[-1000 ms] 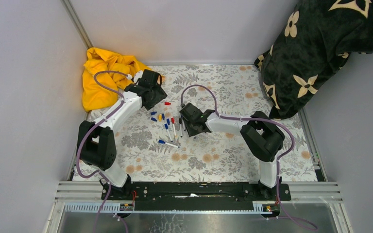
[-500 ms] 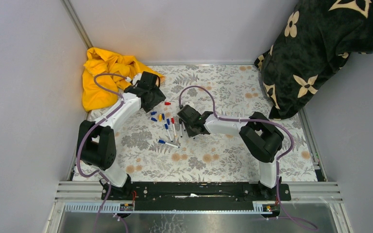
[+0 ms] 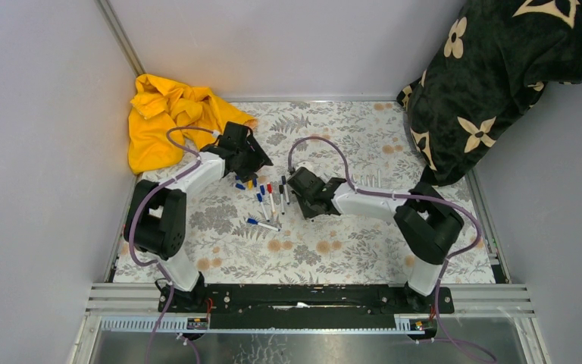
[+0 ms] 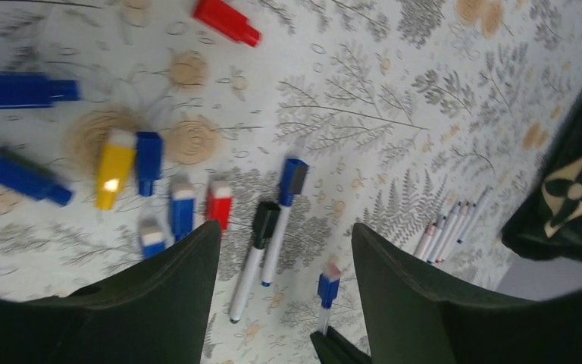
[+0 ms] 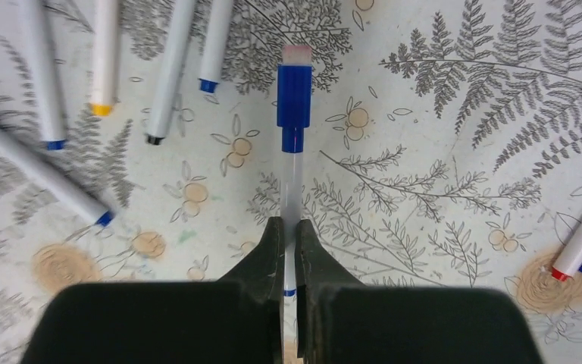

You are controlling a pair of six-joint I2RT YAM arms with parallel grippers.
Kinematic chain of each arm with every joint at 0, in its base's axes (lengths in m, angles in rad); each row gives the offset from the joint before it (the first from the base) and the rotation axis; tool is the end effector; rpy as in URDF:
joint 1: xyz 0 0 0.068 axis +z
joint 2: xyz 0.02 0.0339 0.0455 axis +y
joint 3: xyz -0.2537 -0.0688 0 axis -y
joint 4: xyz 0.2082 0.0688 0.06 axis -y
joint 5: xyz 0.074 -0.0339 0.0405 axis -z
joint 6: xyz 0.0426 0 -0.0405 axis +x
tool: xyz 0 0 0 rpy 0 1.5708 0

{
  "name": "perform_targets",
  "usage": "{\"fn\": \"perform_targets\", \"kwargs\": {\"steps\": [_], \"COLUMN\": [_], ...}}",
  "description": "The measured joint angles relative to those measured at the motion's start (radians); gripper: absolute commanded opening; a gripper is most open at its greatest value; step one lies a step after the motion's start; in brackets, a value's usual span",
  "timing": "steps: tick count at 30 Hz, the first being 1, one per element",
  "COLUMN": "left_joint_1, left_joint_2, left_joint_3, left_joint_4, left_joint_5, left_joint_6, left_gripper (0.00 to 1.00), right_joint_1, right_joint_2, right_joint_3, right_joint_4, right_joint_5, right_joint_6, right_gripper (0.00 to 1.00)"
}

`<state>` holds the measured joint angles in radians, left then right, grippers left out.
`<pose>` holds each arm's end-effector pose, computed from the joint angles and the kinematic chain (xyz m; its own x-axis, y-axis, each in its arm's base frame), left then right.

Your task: Open the pen caps

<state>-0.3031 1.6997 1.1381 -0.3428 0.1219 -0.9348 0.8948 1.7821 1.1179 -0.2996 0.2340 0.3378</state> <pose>0.3160 -0.1042 0.2136 -0.7417 -0.6047 -0.2903 -0.3850 0.7381 -0.5541 0.2204 0.2590 0.1856 -0.7089 -0.3686 -0.6013 -0.4675 0.8839 0.0094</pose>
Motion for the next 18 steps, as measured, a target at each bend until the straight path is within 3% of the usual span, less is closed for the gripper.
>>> {"fn": "perform_targets", "kwargs": {"steps": [7,18], "left_joint_1": [-0.052,-0.151], "left_joint_2": [0.045,0.086], "left_joint_3": [-0.001,0.000], "left_joint_4": [0.111,0.207], "left_joint_5": [0.126,0.206], "left_joint_6": [-0.017,-0.062], "left_gripper": [0.70,0.68], "right_joint_1": [-0.033,-0.117], "right_joint_2": [-0.116,-0.133], "right_joint_3": [-0.006,-0.006], "right_joint_4": [0.000,0.006], "right_joint_5": [-0.069,-0.173], "right_joint_6": [0.001,0.012], "right_gripper": [0.00,0.00]}}
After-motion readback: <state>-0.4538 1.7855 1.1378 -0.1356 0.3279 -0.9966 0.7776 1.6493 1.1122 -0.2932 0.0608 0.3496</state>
